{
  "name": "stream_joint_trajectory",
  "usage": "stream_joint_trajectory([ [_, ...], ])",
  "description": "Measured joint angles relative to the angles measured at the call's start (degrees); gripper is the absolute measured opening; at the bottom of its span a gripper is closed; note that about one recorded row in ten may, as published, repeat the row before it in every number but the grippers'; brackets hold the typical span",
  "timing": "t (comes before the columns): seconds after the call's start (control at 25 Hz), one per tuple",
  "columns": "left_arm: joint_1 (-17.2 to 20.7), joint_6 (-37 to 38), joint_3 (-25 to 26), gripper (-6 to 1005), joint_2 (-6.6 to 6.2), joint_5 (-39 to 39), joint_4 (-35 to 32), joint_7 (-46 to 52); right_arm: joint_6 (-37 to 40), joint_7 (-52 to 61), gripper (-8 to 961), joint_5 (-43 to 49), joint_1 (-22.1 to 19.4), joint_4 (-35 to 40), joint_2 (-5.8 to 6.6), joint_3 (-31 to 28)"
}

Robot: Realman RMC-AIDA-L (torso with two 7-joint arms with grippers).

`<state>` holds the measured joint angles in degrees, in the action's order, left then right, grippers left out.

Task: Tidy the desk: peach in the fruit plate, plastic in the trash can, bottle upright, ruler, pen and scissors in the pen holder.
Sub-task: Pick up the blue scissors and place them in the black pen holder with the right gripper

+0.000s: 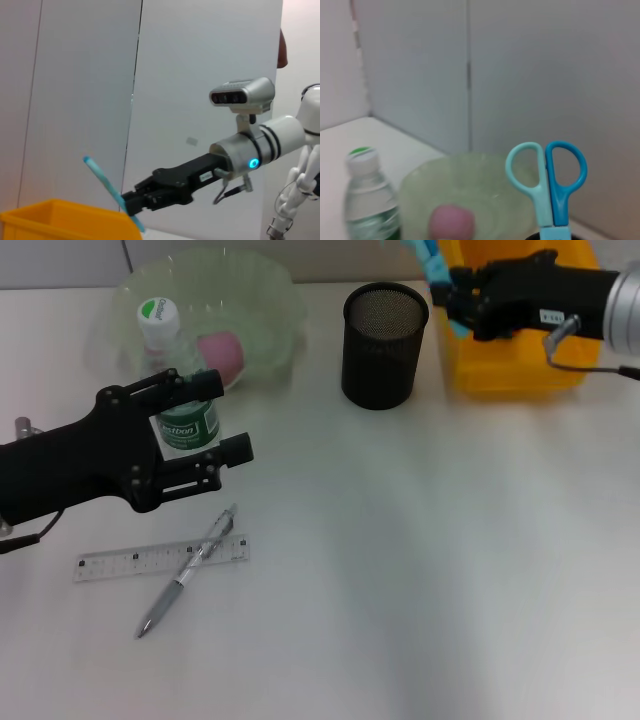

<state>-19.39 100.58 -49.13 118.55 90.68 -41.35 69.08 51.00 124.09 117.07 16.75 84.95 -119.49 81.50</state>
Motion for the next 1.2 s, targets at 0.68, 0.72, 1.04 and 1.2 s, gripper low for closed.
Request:
stream_joint_trajectory([
  [0.68,-1.82,-0.68,0.44,790,0.02,-0.23,3.02,0.00,-30.89,-2.37,224,-0.23,5.73,-16.42,0.07,15.66],
  [0.72,-2.07,-0.73,0.46,790,0.01,-0.31,3.19,0.00,-33.06,-2.38,225,-0.23,6.14,-17.57,0.08,16.89],
  [1.04,-2.86,-2.14,0.44,790,0.01,-0.42,3.43,0.00,-49.55,-0.47,227,-0.23,9.32,-25.36,-0.01,26.61],
  [1.2,-3.03,-2.78,0.38,790,0.01,-0.42,3.49,0.00,-56.56,5.16,229,0.16,10.38,-27.93,0.06,30.30],
])
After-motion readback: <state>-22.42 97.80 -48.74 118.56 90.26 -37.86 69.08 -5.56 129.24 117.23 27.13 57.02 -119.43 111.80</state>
